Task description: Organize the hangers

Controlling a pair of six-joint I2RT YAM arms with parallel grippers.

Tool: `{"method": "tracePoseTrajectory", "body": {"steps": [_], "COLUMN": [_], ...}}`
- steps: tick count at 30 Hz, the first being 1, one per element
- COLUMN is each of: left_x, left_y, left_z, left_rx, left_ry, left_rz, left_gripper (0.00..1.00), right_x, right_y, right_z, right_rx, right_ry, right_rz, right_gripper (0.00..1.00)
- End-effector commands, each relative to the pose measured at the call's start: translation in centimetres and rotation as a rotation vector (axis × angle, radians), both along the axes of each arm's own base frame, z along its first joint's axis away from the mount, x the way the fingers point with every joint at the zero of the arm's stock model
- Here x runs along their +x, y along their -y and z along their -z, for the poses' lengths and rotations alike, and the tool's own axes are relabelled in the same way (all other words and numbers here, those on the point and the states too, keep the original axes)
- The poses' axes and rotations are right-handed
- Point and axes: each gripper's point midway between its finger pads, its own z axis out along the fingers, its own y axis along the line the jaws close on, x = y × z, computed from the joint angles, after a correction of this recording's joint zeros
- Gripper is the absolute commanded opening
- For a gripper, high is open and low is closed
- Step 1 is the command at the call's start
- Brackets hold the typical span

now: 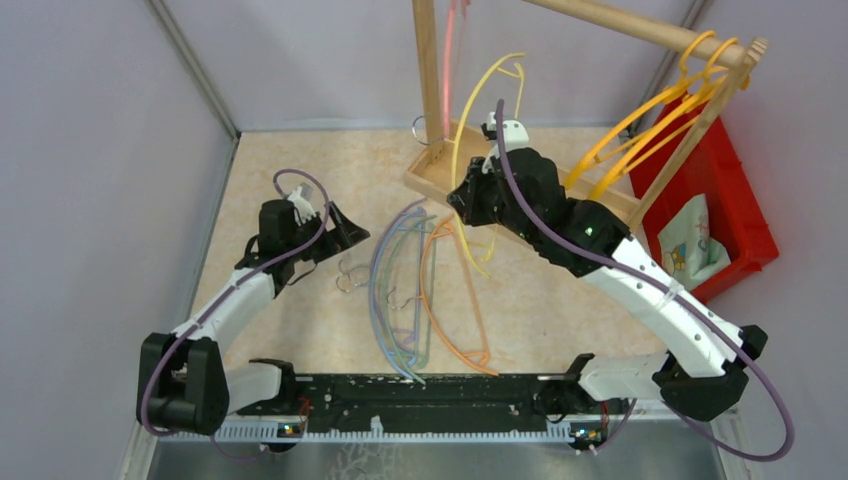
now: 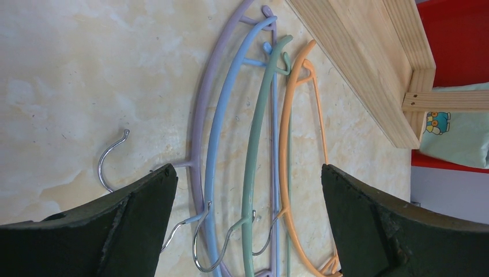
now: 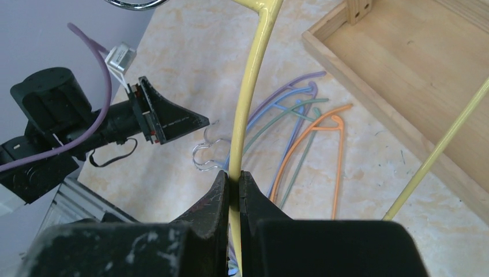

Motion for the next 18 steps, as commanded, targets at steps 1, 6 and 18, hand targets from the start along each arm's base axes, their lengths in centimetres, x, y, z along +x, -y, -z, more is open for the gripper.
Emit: {"method": "tracePoseTrajectory", "body": {"steps": [1, 6, 18], "left_x": [0.3, 0.1, 0.1], "left_y": [-0.3, -0.4, -0.4], "left_z": [-0.9, -0.9, -0.9], "left_rx": [0.006, 0.006, 0.008], "left_ry": [0.053, 0.053, 0.051], "left_rz": [-0.003, -0.008, -0.008], "left_gripper": [1.0, 1.0, 1.0], "right_x": [0.0, -0.5, 0.9], "right_y": [-1.6, -2.1, 0.9], "right_z": [-1.6, 0.0, -4.2], "right_rx": [0.07, 0.061, 0.145], "right_ry": [0.03, -0.008, 0.129], "right_rz": [-0.062, -0.09, 0.072], "right_gripper": [0.0, 0.0, 0.0]}}
